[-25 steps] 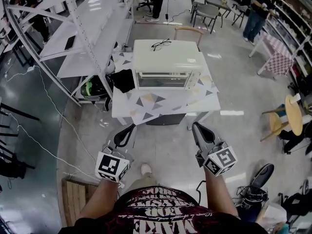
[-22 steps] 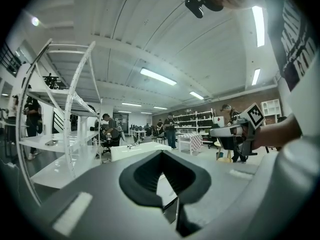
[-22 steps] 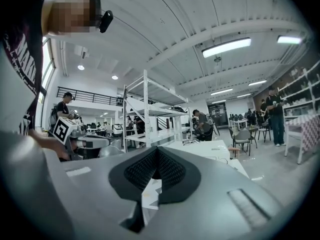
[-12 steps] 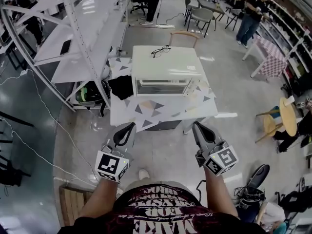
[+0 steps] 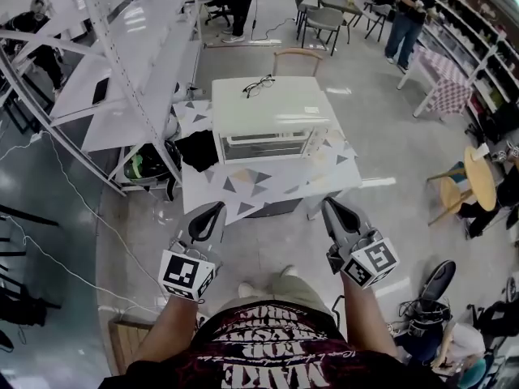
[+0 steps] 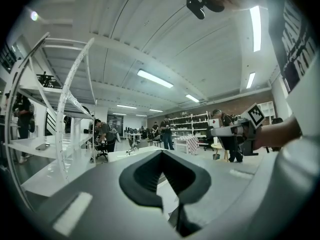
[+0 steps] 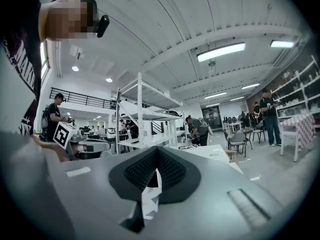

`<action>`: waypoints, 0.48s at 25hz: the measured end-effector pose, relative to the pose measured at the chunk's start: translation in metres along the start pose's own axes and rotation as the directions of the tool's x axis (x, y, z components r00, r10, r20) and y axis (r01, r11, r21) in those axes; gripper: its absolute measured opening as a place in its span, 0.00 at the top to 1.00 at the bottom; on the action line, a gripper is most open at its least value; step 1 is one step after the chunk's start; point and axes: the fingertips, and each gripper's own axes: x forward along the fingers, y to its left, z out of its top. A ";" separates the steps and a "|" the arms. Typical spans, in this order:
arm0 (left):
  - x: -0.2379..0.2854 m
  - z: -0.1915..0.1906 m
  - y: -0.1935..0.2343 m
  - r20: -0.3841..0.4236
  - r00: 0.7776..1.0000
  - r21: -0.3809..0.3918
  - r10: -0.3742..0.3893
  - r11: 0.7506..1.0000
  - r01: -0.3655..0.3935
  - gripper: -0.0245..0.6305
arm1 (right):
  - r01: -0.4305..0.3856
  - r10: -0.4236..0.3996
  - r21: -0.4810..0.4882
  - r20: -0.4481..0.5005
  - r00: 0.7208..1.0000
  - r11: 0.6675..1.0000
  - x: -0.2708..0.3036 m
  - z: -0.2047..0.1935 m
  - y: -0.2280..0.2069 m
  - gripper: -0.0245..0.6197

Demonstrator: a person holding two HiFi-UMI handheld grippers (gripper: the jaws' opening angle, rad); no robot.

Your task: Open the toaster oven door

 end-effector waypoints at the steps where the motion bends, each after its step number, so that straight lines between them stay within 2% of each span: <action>1: 0.000 0.000 0.000 0.000 1.000 0.000 0.000 1.000 0.000 0.96 | 0.001 -0.001 0.000 -0.001 1.000 1.000 0.000 0.000 0.000 0.92; 12: 0.011 0.003 0.010 -0.012 0.999 0.011 0.035 0.999 -0.035 0.96 | -0.047 0.047 0.006 0.007 0.999 0.999 0.023 0.004 -0.012 0.92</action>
